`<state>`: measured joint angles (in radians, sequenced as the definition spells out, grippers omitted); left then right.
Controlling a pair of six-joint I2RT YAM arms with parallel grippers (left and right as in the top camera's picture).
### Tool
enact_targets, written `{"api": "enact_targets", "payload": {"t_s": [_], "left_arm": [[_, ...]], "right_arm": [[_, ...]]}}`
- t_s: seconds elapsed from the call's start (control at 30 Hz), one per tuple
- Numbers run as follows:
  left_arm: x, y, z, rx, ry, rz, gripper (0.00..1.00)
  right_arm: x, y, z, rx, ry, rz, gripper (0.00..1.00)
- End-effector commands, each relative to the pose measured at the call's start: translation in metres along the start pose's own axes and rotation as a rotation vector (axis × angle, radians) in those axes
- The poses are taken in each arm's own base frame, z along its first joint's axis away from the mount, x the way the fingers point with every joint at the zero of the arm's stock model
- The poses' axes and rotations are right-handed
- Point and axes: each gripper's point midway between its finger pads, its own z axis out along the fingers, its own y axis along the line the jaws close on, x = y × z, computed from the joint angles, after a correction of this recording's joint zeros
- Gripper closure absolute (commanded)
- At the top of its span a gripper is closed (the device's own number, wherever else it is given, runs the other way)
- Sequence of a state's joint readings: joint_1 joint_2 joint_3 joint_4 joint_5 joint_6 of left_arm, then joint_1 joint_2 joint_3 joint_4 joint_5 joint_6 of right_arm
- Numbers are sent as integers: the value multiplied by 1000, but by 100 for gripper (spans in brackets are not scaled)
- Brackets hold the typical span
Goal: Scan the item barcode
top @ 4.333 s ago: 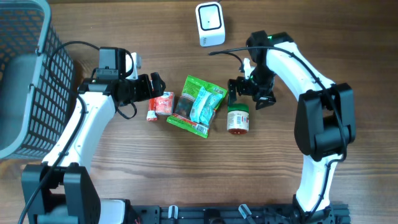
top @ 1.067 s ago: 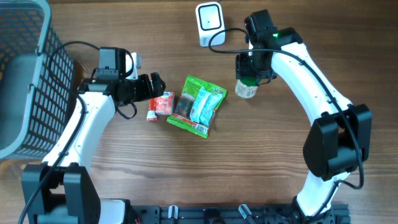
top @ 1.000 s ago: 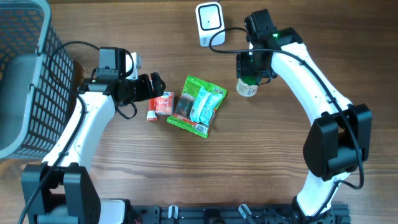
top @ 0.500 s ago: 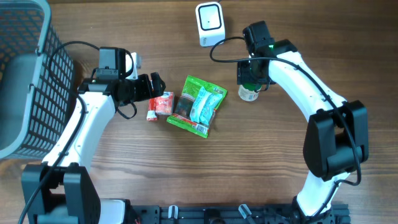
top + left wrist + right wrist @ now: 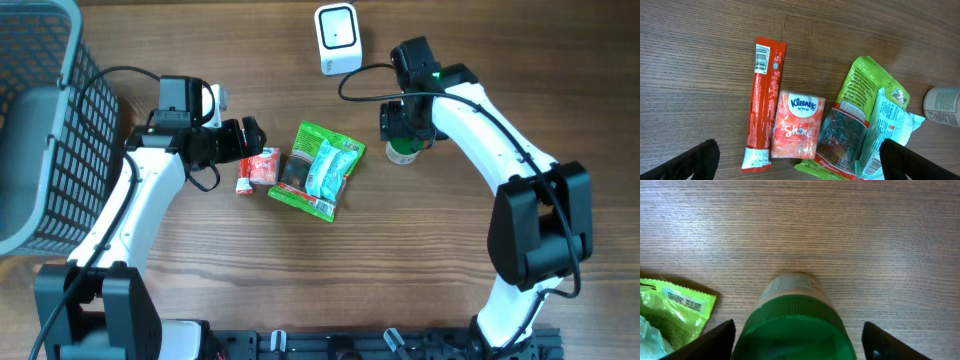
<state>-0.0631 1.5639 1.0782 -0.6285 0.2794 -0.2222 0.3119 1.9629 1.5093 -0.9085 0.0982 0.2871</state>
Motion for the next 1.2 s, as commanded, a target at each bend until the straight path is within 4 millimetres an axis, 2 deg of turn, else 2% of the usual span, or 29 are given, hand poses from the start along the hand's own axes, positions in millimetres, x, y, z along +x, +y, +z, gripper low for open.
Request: {"api": "enact_targets", "payload": {"t_s": [0.0,0.1,0.2,0.27,0.4,0.53,0.73,1.0,1.17], "left_arm": [[-8,-3,-7,13,-27,3,0],[-8,-2,-7,13,-26,3,0],[-8,-2,-7,13,-26,3,0],[-8,-3,-7,13,-27,3,0],[-8,-2,-7,13,-26,3,0],[-8,-2,-7,12,-27,2,0],[-8,-2,-7,12,-27,2,0],[-8,-2,-7,12,-27,2,0],[-8,-2,-7,12,-27,2,0]], "right_arm": [[-2,0,-10,1,-16,-5,15],[-6,5,-27,-29,-17,-61,14],[-13,8,-51,-50,-19,-88,0],[-15,8,-64,-50,-16,-89,0],[-10,8,-69,-59,10,-90,0],[6,14,-57,-96,68,-90,0],[19,12,-36,-88,103,-86,0],[18,15,-10,-96,58,-85,0],[24,12,6,-86,50,-85,0]]}}
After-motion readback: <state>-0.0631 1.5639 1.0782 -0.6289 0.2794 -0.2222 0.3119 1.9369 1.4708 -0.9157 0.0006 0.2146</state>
